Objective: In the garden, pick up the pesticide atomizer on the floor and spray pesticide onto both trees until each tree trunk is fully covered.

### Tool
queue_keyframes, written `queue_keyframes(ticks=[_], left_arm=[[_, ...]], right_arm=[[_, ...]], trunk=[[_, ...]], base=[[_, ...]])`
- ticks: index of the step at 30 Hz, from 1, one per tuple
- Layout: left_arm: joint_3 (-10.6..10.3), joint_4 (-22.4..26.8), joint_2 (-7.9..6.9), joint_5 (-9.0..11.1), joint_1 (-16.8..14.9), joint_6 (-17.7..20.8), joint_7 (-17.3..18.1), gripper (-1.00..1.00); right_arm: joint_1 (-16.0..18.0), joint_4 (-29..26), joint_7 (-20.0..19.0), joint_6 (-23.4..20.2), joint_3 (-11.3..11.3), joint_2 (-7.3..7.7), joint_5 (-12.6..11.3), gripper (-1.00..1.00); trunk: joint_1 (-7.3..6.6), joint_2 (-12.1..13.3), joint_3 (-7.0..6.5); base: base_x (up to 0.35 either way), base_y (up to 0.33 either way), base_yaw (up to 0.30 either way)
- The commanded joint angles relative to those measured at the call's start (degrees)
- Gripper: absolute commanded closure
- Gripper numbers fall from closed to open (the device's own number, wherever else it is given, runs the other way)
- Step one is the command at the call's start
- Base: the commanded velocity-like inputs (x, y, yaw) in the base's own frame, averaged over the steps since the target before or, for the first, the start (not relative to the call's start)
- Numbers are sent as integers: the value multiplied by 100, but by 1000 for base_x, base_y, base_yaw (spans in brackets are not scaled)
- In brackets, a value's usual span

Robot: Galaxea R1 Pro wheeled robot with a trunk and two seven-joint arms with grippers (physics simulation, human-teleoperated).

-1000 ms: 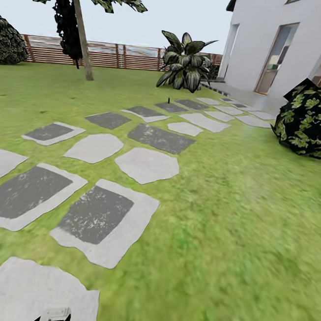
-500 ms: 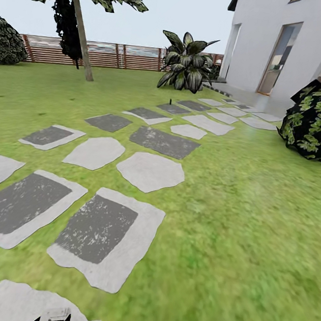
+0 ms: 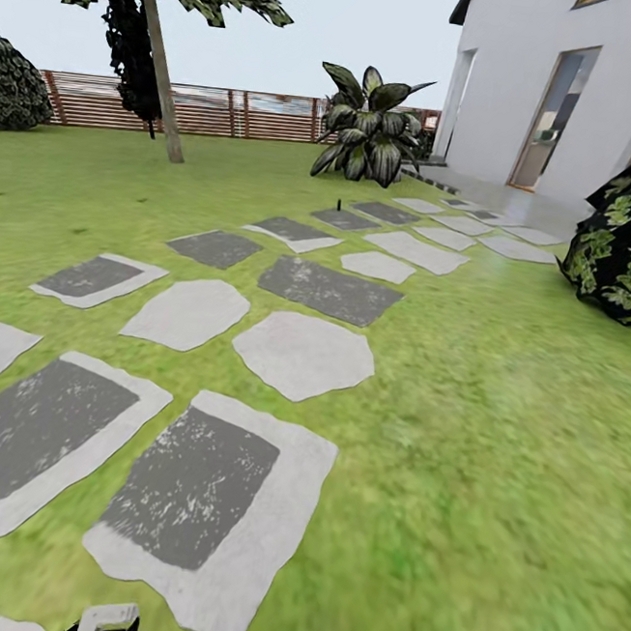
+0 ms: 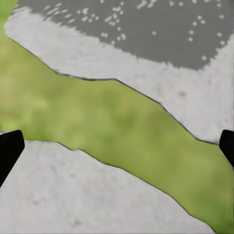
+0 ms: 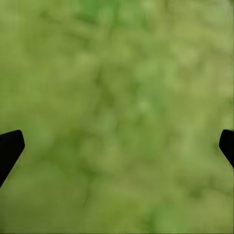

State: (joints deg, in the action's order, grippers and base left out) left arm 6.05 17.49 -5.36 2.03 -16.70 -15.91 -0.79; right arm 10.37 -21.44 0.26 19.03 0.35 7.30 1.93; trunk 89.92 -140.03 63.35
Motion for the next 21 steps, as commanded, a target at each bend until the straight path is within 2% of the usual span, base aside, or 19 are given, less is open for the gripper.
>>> queue_keyframes(ticks=[1, 21], left_arm=[[-3, 0, 0, 0, 0, 0, 1, -100], [-1, 0, 0, 0, 0, 0, 2, -100]], right_arm=[[0, 0, 0, 3, 0, 0, 0, -100], [0, 0, 0, 3, 9, 0, 0, -100]], trunk=[[0, 0, 0], [0, 0, 0]], base=[[323, 134, 0], [323, 130, 0]])
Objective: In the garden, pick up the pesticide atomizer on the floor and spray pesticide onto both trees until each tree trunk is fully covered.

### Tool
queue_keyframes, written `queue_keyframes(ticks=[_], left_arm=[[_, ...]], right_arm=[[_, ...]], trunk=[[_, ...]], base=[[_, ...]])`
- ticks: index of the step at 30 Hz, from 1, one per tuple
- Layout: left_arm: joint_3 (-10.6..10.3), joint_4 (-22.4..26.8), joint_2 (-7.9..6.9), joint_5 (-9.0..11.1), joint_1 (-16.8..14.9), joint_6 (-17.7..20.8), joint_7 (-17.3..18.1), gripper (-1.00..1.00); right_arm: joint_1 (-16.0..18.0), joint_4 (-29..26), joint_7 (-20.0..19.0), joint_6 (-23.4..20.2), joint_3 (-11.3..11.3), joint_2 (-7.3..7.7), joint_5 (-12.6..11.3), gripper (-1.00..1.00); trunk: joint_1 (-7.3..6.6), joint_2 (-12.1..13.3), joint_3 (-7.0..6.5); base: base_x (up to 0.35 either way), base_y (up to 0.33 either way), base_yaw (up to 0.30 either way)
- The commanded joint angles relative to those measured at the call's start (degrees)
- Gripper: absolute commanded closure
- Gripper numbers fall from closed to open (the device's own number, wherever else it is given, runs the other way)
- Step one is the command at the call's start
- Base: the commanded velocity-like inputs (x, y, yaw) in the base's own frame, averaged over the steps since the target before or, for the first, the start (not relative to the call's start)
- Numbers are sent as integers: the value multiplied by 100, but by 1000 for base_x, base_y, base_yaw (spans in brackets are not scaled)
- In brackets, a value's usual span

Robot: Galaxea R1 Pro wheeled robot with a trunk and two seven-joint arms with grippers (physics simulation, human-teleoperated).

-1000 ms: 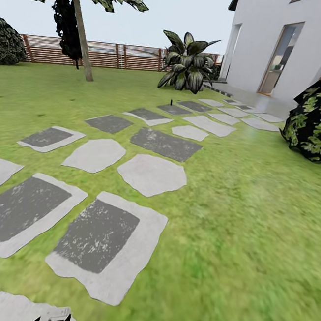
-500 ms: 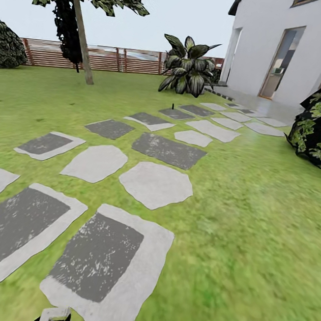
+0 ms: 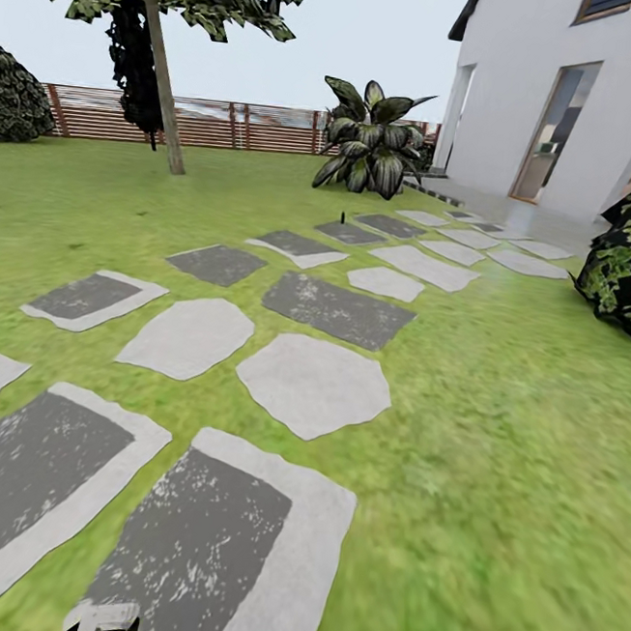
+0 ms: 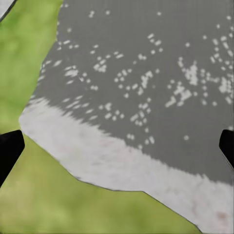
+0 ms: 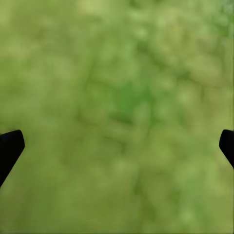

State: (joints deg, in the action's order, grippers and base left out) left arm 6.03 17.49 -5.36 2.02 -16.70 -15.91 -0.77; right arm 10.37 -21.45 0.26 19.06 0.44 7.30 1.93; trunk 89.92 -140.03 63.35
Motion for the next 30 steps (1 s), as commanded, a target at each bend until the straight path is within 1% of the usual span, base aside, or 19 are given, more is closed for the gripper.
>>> queue_keyframes(ticks=[1, 30], left_arm=[[-1, 0, 0, 0, 0, 0, -1, -100], [-5, 0, 0, 0, 0, 0, 1, -100]], right_arm=[[0, 0, 0, 1, 0, 0, 0, -100], [0, 0, -9, -7, -14, 0, 33, -100]], trunk=[[0, 0, 0], [0, 0, 0]], base=[[323, 127, 0], [324, 120, 0]])
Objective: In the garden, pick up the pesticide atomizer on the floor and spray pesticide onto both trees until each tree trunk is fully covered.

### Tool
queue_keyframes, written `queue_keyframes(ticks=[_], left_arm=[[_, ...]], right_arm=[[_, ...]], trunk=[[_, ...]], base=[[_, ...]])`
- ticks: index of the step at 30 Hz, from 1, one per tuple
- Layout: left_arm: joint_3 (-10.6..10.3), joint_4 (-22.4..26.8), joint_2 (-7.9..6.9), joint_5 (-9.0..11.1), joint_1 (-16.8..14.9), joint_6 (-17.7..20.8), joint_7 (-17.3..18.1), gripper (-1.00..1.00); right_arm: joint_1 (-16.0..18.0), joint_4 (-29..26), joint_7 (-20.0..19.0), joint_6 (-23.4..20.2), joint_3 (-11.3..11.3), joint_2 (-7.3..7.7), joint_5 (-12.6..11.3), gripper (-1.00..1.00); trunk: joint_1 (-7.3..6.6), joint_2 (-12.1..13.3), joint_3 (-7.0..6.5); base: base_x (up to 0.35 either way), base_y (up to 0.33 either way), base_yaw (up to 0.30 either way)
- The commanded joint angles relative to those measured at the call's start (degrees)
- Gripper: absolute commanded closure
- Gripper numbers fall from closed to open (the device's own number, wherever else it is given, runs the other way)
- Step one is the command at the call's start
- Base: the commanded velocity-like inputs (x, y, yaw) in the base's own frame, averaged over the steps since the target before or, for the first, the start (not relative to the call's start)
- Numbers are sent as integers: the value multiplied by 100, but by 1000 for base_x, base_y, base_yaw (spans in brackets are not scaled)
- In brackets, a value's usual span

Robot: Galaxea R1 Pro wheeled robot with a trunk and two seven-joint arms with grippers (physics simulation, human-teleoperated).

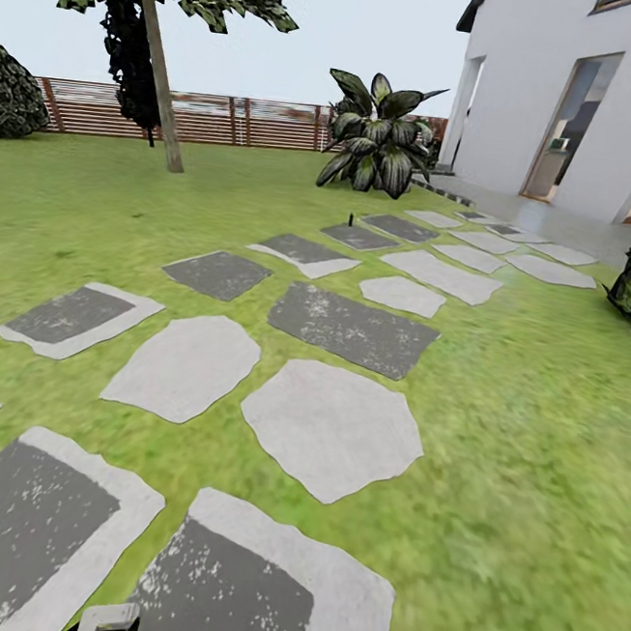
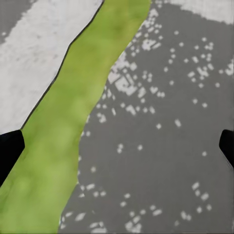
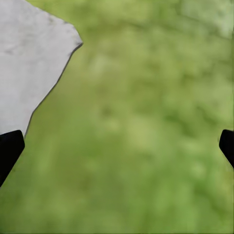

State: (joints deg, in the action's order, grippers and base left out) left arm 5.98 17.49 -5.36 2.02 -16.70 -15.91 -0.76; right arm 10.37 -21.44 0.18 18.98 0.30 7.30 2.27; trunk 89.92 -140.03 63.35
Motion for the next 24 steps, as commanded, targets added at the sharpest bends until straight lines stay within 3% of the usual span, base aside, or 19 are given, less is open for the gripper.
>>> queue_keyframes(ticks=[1, 24], left_arm=[[0, 0, 0, 0, 0, 0, 1, -100], [4, 0, 0, 0, 0, 0, -3, -100]], right_arm=[[0, 0, 1, 0, 2, 0, 1, -100], [0, 0, 9, 2, 13, 0, 2, -100]], trunk=[[0, 0, 0], [0, 0, 0]], base=[[325, 117, 0], [325, 113, 0]])
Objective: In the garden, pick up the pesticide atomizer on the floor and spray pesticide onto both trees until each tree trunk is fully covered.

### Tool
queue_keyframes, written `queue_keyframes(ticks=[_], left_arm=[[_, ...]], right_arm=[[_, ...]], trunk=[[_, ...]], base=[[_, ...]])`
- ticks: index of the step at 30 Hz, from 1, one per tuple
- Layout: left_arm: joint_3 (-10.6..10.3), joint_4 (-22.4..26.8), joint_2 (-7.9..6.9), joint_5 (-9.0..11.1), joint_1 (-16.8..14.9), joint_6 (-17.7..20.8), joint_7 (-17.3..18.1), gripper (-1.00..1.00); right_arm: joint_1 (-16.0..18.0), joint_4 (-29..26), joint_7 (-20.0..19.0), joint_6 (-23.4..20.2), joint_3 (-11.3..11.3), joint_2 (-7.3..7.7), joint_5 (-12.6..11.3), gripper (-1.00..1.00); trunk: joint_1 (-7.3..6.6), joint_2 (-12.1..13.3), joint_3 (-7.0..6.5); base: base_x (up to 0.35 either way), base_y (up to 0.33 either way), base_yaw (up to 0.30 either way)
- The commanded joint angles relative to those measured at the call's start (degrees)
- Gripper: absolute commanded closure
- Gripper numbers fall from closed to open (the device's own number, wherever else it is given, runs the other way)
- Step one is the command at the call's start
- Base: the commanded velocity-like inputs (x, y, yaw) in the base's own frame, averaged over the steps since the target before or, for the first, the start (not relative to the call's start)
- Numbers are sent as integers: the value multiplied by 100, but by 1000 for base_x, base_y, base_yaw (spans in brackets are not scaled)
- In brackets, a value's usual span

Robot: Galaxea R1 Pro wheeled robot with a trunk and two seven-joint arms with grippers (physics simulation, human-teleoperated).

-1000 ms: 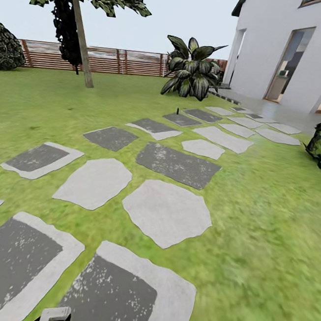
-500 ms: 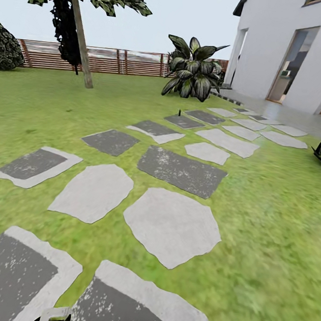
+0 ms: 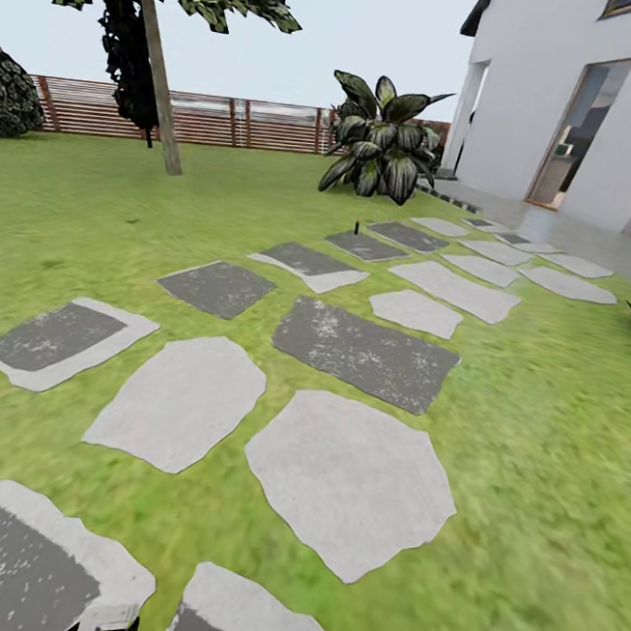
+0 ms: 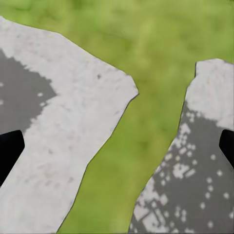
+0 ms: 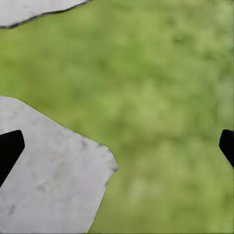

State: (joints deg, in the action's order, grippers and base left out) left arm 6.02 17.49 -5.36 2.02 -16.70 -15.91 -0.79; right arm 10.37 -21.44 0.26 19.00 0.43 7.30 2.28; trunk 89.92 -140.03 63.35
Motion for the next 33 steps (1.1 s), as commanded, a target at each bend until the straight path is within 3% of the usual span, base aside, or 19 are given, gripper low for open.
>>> queue_keyframes(ticks=[1, 14, 27, 33], left_arm=[[0, 0, 0, 0, 0, 0, 0, -100], [-3, 0, 0, 0, 0, 0, 0, -100], [-3, 0, 0, 0, 0, 0, 1, -100], [-2, 0, 0, 0, 0, 0, 0, -100]], right_arm=[[0, 0, 0, -1, 0, 0, 0, -100], [0, 0, 0, -1, 1, 0, 0, -100], [0, 0, 0, -2, 1, 0, 0, -100], [0, 0, 0, -2, 1, 0, 0, -100]], trunk=[[0, 0, 0], [0, 0, 0], [0, 0, 0], [0, 0, 0]], base=[[327, 109, 0], [328, 106, -12], [330, 105, -239], [331, 104, -63]])
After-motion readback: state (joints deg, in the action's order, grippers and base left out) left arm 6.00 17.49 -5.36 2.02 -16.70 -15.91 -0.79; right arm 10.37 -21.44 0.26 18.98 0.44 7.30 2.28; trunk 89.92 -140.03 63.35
